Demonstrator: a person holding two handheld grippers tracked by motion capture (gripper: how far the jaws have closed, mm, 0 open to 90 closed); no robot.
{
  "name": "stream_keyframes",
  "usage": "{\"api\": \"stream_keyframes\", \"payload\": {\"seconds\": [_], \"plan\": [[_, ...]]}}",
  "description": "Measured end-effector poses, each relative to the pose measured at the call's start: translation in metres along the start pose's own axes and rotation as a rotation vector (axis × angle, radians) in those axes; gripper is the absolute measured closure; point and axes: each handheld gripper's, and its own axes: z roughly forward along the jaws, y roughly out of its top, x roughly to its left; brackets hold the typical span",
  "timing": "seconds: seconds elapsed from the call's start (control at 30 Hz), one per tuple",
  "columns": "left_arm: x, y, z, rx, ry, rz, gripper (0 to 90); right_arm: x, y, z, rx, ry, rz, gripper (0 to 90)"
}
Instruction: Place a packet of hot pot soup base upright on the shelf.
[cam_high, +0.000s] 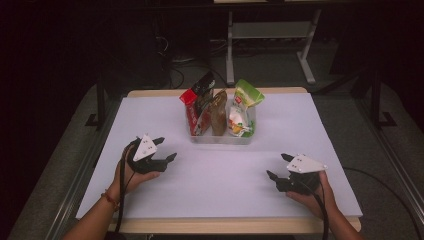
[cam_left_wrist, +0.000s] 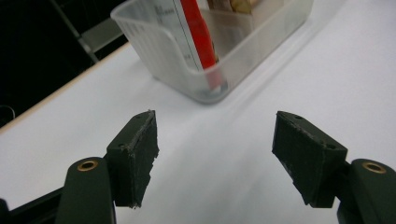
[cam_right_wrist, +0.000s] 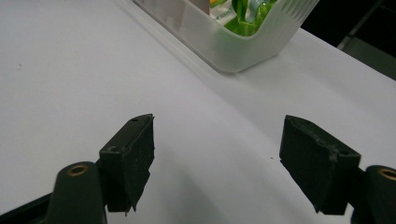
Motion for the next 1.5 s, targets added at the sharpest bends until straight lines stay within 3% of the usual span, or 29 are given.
{"api": "stream_keyframes", "payload": {"seconds": [0.1, 0.27, 0.43, 0.57, 0.8, 0.93, 1.03, 1.23, 1.5], "plan": [[-0.003, -0.007, -0.005, 0.011, 0.006, 0.011, 30.2, 0.000, 0.000, -0.002, -0.001, -0.007, -0.006, 25.4], [-0.003, -0.015, -0.016, 0.010, -0.002, -0.028, 27.8, 0.000, -0.001, -0.002, 0.002, -0.012, 0.003, 25.4], [0.000, -0.021, -0.026, -0.003, 0.010, -0.040, 27.8, 0.001, -0.001, -0.001, 0.007, -0.011, 0.001, 25.4], [0.001, -0.026, -0.030, 0.012, 0.030, -0.020, 27.8, 0.001, -0.001, 0.000, 0.012, -0.007, -0.003, 25.3], [0.002, -0.030, -0.039, 0.025, 0.025, -0.023, 27.8, 0.000, -0.001, 0.002, 0.013, -0.004, -0.002, 25.3], [0.004, -0.034, -0.045, 0.007, 0.012, -0.073, 27.5, -0.001, -0.001, 0.004, 0.012, 0.000, -0.004, 25.2], [0.004, -0.037, -0.049, -0.006, 0.038, -0.054, 28.0, -0.002, -0.001, 0.006, 0.011, 0.005, 0.004, 25.2], [0.003, -0.047, -0.051, 0.002, 0.044, -0.061, 27.7, -0.003, 0.003, 0.010, -0.005, 0.020, 0.004, 25.2], [0.001, -0.065, -0.063, 0.005, 0.067, -0.113, 24.5, -0.003, 0.006, 0.009, -0.018, 0.023, 0.005, 24.9]]}}
